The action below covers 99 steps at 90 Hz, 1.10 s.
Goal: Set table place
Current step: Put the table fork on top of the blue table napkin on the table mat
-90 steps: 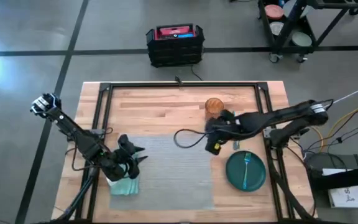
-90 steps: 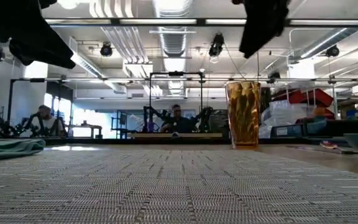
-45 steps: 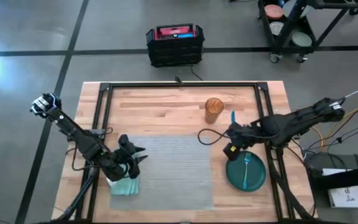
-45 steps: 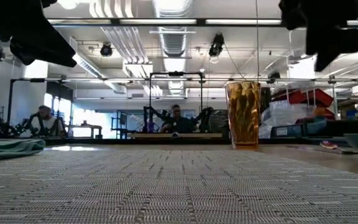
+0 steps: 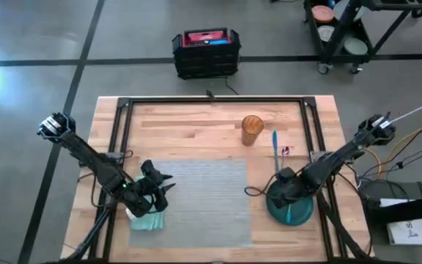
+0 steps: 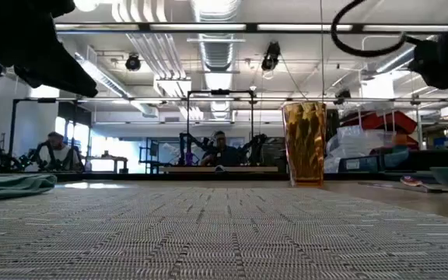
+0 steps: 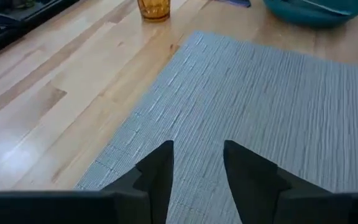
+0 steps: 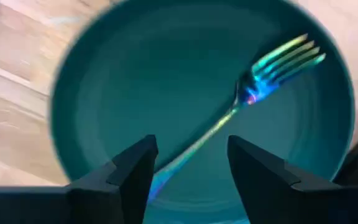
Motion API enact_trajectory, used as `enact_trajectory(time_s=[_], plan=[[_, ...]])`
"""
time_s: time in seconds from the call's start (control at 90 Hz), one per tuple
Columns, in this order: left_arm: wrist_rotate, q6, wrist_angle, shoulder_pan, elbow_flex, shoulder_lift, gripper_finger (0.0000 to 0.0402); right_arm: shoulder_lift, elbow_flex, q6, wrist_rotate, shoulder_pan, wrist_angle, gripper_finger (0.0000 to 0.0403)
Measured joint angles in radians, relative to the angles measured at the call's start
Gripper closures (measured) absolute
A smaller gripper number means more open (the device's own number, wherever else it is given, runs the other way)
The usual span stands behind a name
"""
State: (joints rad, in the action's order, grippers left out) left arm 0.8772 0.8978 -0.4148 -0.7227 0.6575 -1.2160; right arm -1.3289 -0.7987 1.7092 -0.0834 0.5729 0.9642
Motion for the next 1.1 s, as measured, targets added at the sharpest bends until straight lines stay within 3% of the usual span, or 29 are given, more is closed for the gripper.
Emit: enact_trajectory(time_s=[0.2,0.656,1.1], plan=[[-0.001,-0.003,0.007,0.001,0.0,-0.021,0.0284,-0.071,0.009,0.045,-0.048,0.003,0.004,0.0238],[0.0,-0.003,0.012,0.001,0.0,-0.015,0.0274,-0.193,0.017,0.062,-0.051,0.003,-0.009,0.0303],[-0.001,-0.003,0.016,0.001,0.0,-0.015,0.0284,-0.228,0.015,-0.026,0.004,0.005,-0.038,0.0379]])
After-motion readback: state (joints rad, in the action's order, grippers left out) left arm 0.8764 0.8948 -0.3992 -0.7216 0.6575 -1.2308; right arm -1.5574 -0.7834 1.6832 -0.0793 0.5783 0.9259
